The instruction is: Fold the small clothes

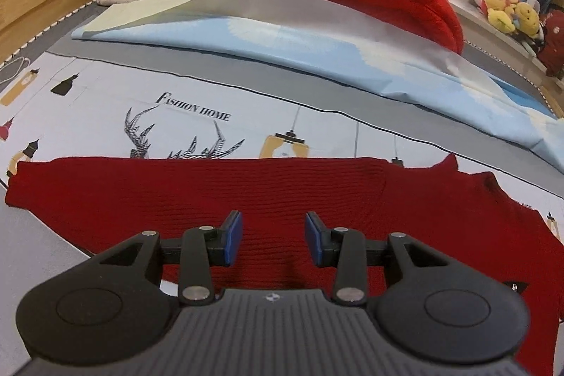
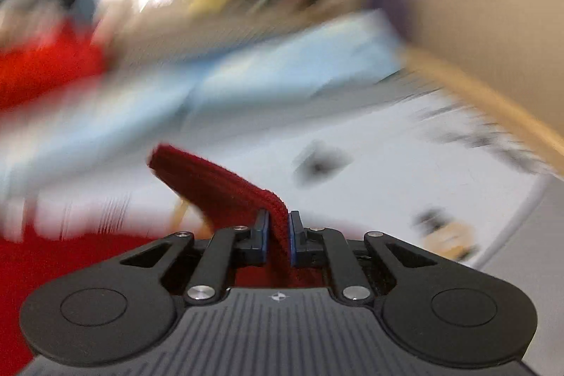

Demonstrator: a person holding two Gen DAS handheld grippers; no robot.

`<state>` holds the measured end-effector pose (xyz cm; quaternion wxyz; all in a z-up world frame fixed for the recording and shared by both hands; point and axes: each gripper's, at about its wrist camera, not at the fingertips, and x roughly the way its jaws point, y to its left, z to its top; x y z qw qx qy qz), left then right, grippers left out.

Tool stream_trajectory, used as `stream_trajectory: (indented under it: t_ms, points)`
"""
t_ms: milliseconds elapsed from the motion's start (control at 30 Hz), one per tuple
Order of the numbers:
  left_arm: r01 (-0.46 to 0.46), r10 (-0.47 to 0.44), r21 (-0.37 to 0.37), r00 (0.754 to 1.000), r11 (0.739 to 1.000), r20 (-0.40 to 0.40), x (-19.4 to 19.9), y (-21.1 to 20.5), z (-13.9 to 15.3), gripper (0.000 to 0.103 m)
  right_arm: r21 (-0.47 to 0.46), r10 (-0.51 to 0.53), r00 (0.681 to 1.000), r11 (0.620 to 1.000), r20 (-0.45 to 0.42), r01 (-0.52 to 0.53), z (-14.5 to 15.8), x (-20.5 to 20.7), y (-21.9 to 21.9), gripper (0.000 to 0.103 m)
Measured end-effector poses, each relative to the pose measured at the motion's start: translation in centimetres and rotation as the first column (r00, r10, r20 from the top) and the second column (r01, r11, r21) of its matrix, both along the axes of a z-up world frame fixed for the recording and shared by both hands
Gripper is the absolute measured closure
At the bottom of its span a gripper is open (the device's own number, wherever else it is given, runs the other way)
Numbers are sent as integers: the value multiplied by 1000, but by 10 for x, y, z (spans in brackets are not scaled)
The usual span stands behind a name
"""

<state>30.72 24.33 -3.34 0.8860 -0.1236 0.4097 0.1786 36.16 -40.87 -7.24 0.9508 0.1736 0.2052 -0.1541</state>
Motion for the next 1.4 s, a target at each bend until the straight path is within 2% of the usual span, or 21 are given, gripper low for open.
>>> stream_trajectory:
  t_ms: [33,67,133,233,267,333,467,500,633,733,767,800,867,933,1000,1067,1100,1167,1200,1300,1400]
  points:
    - [7,-7,3,1000,1000,0,0,-3,0,60,72,-112,993,991,43,109,2,-14,-28,93]
    - [15,-15,3,1000,1000,0,0,-6,0,60,144,-198,980,971,28,192,-4,-24,-53,93]
    - [26,-26,3,1000,1000,-2,0,-11,-1,60,292,-315,943,897,-105,333,-35,-41,-97,93]
    - [26,-26,5,1000,1000,-10,0,-15,-3,60,482,-346,903,765,-253,428,-87,-65,-133,92]
    - [23,-23,3,1000,1000,-11,0,-16,-4,60,507,-349,899,743,-264,437,-94,-68,-136,92]
    - [18,-18,-3,1000,1000,-14,1,-18,-5,60,524,-341,908,742,-243,418,-97,-70,-140,92]
    - [27,-27,-15,999,1000,-18,3,-25,-5,60,460,-360,912,787,-199,411,-84,-67,-142,94]
    - [36,-36,-11,999,999,-20,4,-28,-5,60,450,-374,906,786,-201,424,-84,-69,-143,94]
    - [67,-67,-20,997,998,-27,5,-35,-6,60,468,-393,872,736,-291,489,-95,-66,-146,93]
    - [68,-69,-41,997,997,-23,4,-34,-4,60,340,-411,853,790,-323,510,-77,-60,-128,82]
    - [64,-65,-46,998,997,-20,3,-33,-2,60,296,-410,854,813,-319,501,-69,-57,-120,72]
    - [62,-63,-48,998,997,-17,2,-33,-1,60,257,-395,867,842,-304,473,-59,-52,-110,61]
    - [59,-60,-46,998,997,-14,0,-31,2,60,207,-335,903,896,-268,394,-45,-42,-90,50]
    - [56,-57,-46,998,997,-11,-1,-30,5,60,165,-206,951,955,-230,247,-30,-33,-59,50]
    - [49,-50,-50,999,998,-5,-4,-27,10,60,156,-12,979,987,-204,45,-21,-22,-19,50]
    - [41,-41,-59,999,997,5,-6,-25,15,60,204,209,954,965,-217,-165,-22,-12,17,49]
    - [41,-41,-62,999,997,10,-8,-25,17,60,249,323,918,931,-229,-266,-25,-8,36,49]
    - [48,-48,-61,999,997,14,-10,-25,22,60,348,517,815,838,-261,-420,-37,-3,72,49]
    - [51,-50,-59,999,997,15,-12,-25,23,60,352,547,790,823,-278,-445,-41,-4,84,49]
    - [49,-48,-62,999,997,15,-21,-26,25,60,332,563,745,822,-357,-462,-56,-4,108,49]
    - [50,-49,-72,999,996,24,-32,-29,30,60,301,523,749,851,-407,-431,-69,-6,111,54]
